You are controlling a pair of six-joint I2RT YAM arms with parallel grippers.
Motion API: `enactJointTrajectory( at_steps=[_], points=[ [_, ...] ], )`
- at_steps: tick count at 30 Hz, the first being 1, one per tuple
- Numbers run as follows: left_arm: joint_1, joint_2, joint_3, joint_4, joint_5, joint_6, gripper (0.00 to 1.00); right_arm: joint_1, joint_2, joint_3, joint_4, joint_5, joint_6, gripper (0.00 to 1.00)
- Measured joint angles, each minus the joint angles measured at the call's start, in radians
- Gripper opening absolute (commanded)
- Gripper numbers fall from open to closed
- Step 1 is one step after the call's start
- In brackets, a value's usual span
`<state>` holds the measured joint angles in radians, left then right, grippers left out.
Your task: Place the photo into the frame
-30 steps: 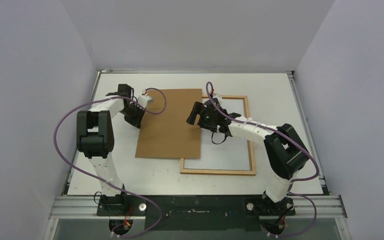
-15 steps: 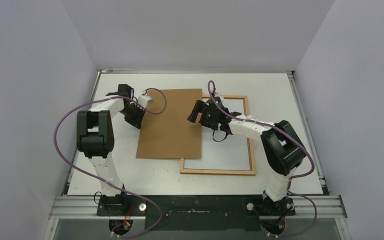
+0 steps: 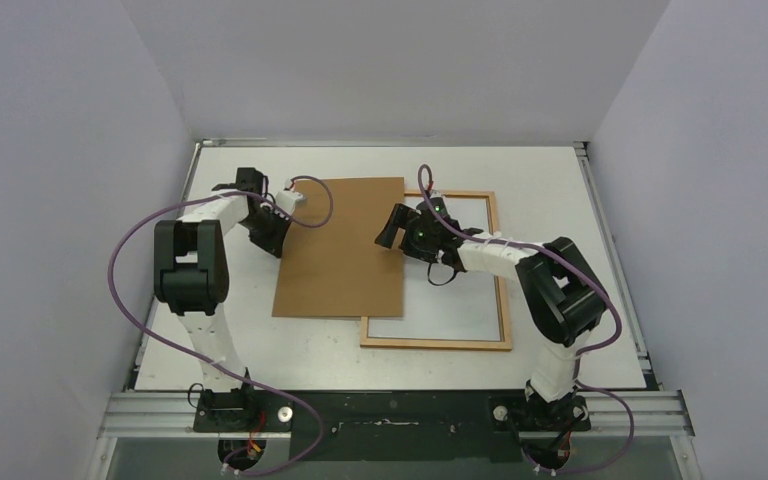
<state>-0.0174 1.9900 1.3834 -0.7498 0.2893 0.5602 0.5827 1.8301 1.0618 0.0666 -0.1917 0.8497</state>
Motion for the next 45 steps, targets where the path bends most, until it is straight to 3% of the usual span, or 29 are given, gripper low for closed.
enactJointTrajectory(
  at_steps=[13,17,18,19,20,21,24,27,30,31,35,36,40,45],
  points=[
    [0.000,0.002,0.003,-0.004,0.000,-0.001,0.00,0.000,0.032,-0.011,0.043,-0.031,0.027,0.81],
    [0.000,0.002,0.003,-0.004,0.000,0.000,0.00,0.000,0.032,-0.015,0.055,-0.038,0.035,0.60],
    [0.000,0.002,0.003,-0.004,0.000,0.000,0.00,0.000,0.032,-0.015,0.056,-0.038,0.035,0.48],
    [0.000,0.002,0.003,-0.005,0.000,0.000,0.00,0.001,0.032,-0.015,0.054,-0.036,0.035,0.28],
    [0.000,0.002,0.003,-0.006,-0.003,0.001,0.00,0.000,0.032,-0.015,0.048,-0.031,0.031,0.17],
    [0.001,0.002,0.003,-0.008,-0.010,0.003,0.00,-0.005,0.032,-0.016,0.039,-0.019,0.025,0.12],
    [0.007,0.002,0.005,-0.014,-0.016,0.000,0.00,-0.017,0.030,-0.016,0.042,-0.022,0.044,0.13],
    [0.008,0.002,0.005,-0.015,-0.020,0.002,0.00,-0.016,0.019,-0.016,0.053,-0.027,0.052,0.27],
    [0.008,0.002,0.005,-0.016,-0.020,0.001,0.00,-0.007,0.007,-0.014,0.051,-0.024,0.054,0.32],
    [0.008,0.002,0.005,-0.016,-0.020,0.001,0.00,-0.003,0.006,-0.013,0.050,-0.021,0.053,0.32],
    [0.012,0.001,0.005,-0.022,-0.025,0.002,0.00,0.011,0.005,0.002,0.024,0.002,0.045,0.06],
    [0.015,0.000,0.005,-0.024,-0.026,0.002,0.00,0.014,0.005,0.011,0.018,0.003,0.046,0.05],
    [0.032,-0.001,0.013,-0.050,-0.021,-0.002,0.12,0.029,-0.016,0.071,0.004,0.004,0.034,0.05],
    [0.052,-0.029,0.061,-0.159,0.097,-0.027,0.43,0.100,-0.074,0.177,-0.016,0.004,-0.005,0.05]
  ],
)
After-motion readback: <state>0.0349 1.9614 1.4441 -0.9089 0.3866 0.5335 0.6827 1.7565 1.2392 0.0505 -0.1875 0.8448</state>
